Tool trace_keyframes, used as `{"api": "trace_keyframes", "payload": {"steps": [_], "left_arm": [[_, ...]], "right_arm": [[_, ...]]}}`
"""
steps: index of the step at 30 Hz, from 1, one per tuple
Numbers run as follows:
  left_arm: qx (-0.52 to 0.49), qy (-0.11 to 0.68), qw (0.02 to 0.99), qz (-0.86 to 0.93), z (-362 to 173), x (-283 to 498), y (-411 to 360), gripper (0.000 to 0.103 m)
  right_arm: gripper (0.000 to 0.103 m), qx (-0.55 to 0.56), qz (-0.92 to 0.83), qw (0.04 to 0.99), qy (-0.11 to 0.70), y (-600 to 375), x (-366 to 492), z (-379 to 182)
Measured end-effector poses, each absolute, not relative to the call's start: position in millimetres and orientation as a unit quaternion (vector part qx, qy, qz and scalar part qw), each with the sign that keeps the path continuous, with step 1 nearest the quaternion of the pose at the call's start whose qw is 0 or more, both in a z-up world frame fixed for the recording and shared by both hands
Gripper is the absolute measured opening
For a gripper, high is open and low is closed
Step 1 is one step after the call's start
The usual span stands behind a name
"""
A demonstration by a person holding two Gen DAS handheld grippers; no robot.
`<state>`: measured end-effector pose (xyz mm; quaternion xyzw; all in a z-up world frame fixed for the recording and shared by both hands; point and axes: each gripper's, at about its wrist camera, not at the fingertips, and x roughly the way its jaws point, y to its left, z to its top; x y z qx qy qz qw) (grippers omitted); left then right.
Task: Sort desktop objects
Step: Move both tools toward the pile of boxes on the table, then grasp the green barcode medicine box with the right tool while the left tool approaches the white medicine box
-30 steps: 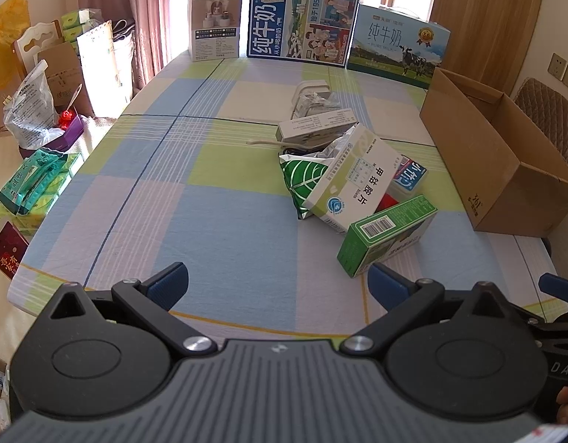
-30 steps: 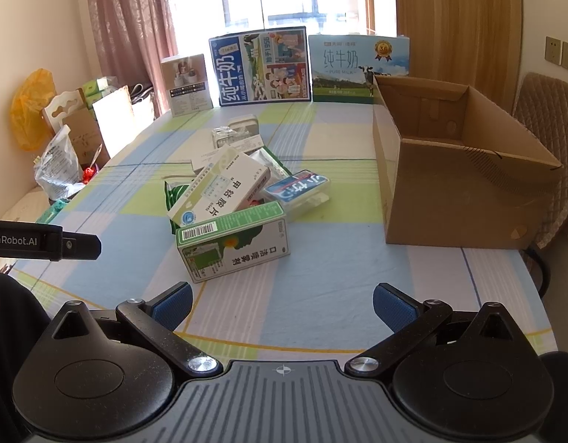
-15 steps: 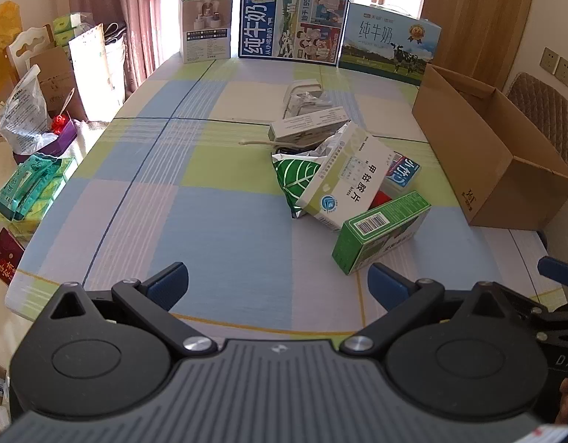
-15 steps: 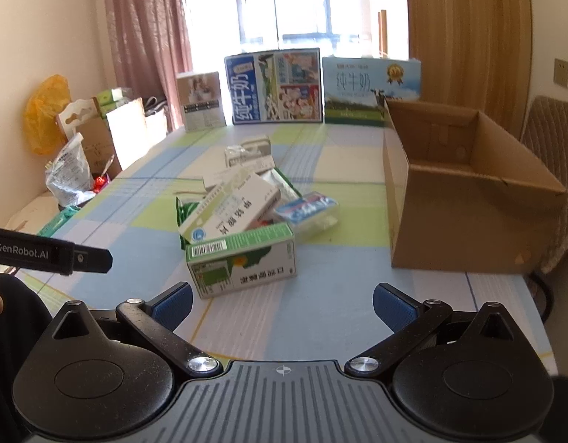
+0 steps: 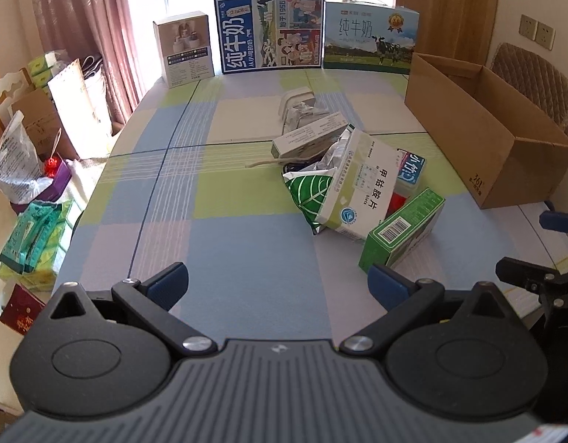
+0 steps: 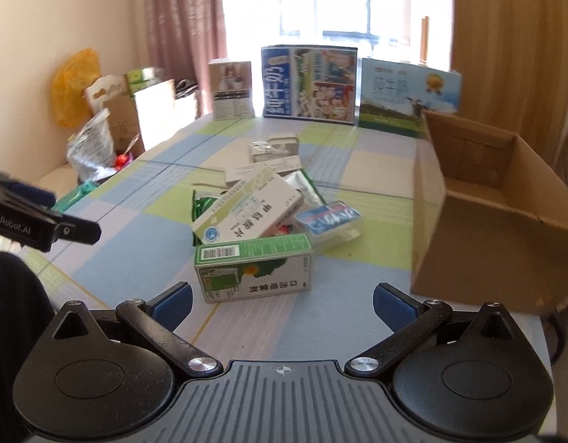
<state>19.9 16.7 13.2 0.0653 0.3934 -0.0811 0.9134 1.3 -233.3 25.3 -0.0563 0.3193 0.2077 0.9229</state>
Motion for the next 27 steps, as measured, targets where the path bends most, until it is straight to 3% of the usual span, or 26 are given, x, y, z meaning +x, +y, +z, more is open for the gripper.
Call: {"api": "trace_keyframes", "payload": {"steps": [10, 16, 27], "left_arm": [[0.123, 0.396, 0.891, -0.185, 5, 47, 15, 0.102], [0.209, 0.378, 0.861, -0.269, 2, 64, -2, 0.102], [0.31, 0.36, 0.822, -0.314, -19, 92, -16, 0.102]], "right_arm": [[0.101, -0.296, 0.345, 0.844, 0.286, -195, 36, 10], [0.101, -0.426, 0.41, 0.764, 0.258, -174, 62, -7], [0.1, -0.541, 0.485, 0.64, 0.249, -152, 111, -41]]}}
